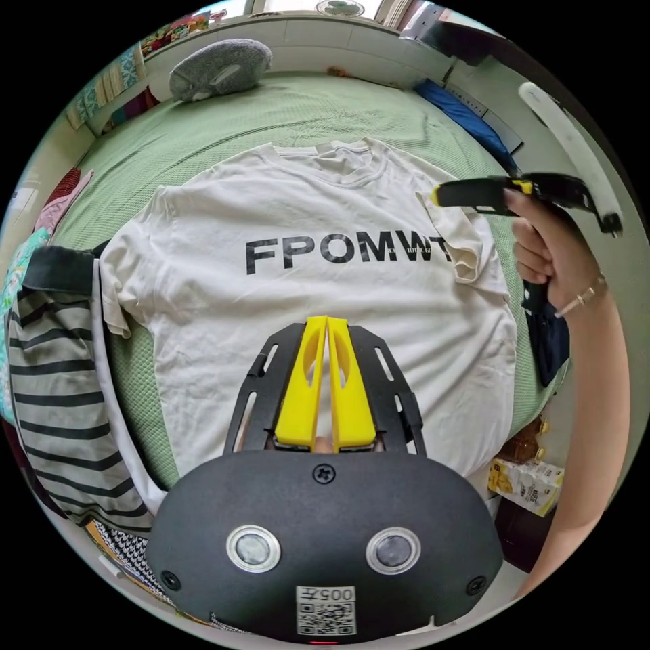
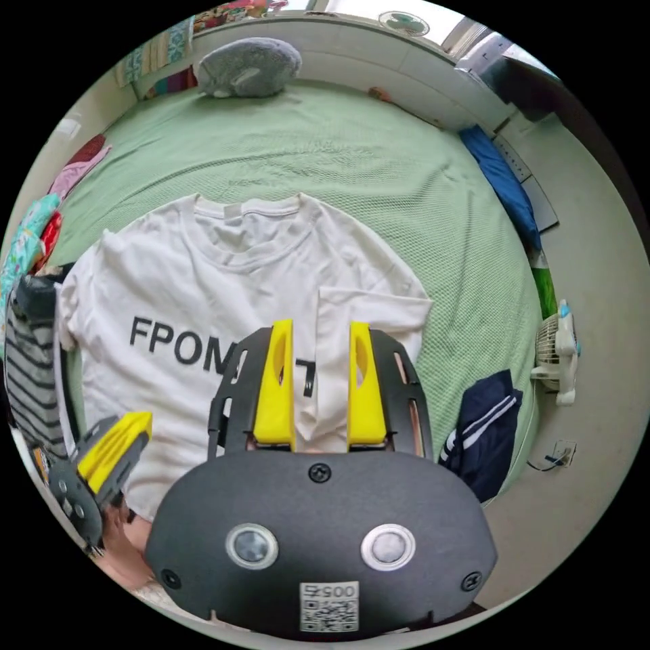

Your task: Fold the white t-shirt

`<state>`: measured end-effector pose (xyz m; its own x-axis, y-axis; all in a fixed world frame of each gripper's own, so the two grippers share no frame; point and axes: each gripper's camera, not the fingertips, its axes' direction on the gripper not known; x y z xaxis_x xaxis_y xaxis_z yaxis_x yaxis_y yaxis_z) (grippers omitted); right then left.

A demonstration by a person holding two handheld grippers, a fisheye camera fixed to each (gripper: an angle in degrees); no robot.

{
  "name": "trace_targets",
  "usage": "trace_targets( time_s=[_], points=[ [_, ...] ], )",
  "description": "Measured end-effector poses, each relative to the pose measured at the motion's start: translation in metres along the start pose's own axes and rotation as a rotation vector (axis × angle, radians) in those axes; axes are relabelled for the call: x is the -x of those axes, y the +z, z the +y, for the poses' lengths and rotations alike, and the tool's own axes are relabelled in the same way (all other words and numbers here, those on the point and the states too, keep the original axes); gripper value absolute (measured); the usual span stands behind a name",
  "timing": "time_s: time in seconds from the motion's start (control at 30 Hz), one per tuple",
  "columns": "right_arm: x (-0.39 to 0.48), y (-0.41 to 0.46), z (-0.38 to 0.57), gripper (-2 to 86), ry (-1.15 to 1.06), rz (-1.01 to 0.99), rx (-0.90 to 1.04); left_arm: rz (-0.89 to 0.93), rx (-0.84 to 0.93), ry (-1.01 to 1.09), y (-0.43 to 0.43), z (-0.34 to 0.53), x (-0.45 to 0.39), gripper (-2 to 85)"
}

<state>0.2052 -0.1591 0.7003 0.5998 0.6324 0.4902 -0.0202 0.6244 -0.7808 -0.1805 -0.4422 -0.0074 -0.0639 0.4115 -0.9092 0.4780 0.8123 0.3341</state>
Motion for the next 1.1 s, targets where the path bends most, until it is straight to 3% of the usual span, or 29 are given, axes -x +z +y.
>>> trace_targets(
  time_s=[0.23, 0.37, 0.53, 0.7, 0.83, 1.1],
  points=[
    [-0.007, 0.056, -0.032, 6.0, 0.13, -0.014, 0.094, -0.012, 0.015, -0.011, 0.003, -0.009, 0.017, -0.1],
    [-0.013, 0.048, -0.031, 0.1, 0.169, -0.022, 0.085, 0.077, 0.024, -0.029, 0.005, -0.011, 0.03, -0.1],
    [-0.014, 0.016, -0.037, -1.1, 0.181, -0.058, 0.006, 0.064, 0.031, -0.014, 0.005, -0.014, 0.034, -0.1],
    [0.006, -0.006, -0.055, 0.2, 0.182, -0.015, -0.076, 0.065, 0.038, -0.025, 0.006, -0.017, 0.045, -0.1],
    [0.008, -0.008, -0.059, 3.3, 0.194, -0.101, -0.051, 0.083, 0.036, -0.045, 0.005, -0.019, 0.055, -0.1],
    [0.011, -0.025, 0.028, 7.1, 0.007, -0.131, -0.096, 0.117, 0.05, -0.027, 0.006, -0.024, 0.06, -0.1]
  ],
)
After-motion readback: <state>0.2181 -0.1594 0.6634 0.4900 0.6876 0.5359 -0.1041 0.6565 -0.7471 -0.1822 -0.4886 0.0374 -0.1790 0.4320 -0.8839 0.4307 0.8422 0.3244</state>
